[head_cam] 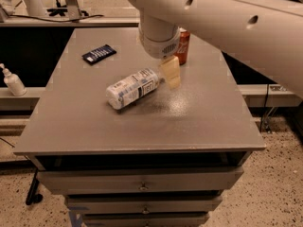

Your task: Place blue plastic bottle upright

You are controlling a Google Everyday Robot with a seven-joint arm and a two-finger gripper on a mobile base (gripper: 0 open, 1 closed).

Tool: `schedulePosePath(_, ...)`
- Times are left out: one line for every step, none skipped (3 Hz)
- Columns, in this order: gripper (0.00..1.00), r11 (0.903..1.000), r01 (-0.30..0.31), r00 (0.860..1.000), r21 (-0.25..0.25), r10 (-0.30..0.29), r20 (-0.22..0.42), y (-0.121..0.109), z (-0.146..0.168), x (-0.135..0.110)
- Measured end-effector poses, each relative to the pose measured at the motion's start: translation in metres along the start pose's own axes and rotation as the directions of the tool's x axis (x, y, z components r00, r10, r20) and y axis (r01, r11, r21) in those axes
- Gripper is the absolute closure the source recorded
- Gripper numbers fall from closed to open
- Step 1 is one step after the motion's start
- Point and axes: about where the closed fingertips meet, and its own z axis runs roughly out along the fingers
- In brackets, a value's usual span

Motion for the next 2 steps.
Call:
schedulePosePath(0.0,0.9949,0.067,0.998,-0.075,-0.067,0.005,0.008,0.013,-0.016)
schedulePosePath(0.0,0.9841,0.119,0.993,-0.132,-0.115,0.036,0.013,0.024,-0.034)
